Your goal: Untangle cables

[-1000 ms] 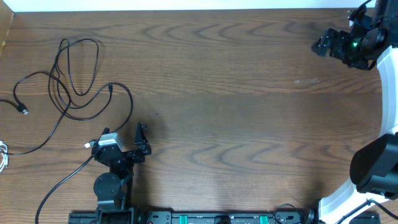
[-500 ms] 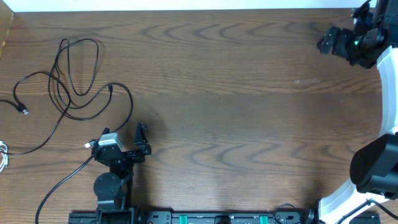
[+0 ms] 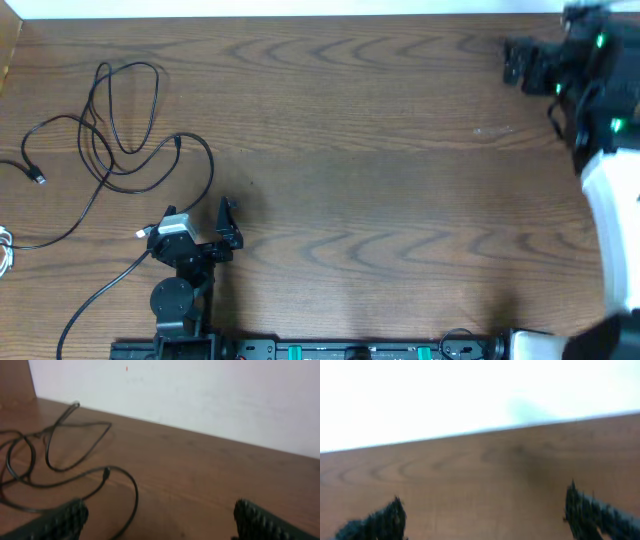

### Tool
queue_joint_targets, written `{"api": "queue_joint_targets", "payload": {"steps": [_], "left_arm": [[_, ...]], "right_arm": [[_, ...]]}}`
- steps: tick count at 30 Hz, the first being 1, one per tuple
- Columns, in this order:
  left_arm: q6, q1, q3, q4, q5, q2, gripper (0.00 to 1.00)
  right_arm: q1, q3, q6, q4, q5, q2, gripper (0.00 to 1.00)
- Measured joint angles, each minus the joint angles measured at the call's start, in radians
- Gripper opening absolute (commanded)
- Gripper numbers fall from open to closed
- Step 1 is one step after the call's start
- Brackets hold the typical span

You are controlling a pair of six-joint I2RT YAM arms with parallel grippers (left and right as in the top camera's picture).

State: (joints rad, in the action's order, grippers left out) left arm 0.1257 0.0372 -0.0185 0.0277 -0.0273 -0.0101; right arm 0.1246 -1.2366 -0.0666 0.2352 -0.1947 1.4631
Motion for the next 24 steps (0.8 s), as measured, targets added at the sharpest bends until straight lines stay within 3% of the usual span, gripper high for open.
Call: {"api": "queue_joint_targets", "payload": {"steps": [11,16,24], "left_arm": [[0.0,0.0,-0.002,0.003,0.0,0.0,0.94],[0.0,0.0,-0.003,0.005,0.0,0.0,0.94],[0.0,0.0,-0.003,0.005,0.0,0.0,0.94]], "right_arm": [[-0.005,0.698,0.007,-0.642,0.002,-0.388,0.99],[-0.005,0.906,0.008,-0.746,0.008,-0.534,0.99],[-0.005,1.119,0.008,-0.755,0.045,-0.741,0.99]]}}
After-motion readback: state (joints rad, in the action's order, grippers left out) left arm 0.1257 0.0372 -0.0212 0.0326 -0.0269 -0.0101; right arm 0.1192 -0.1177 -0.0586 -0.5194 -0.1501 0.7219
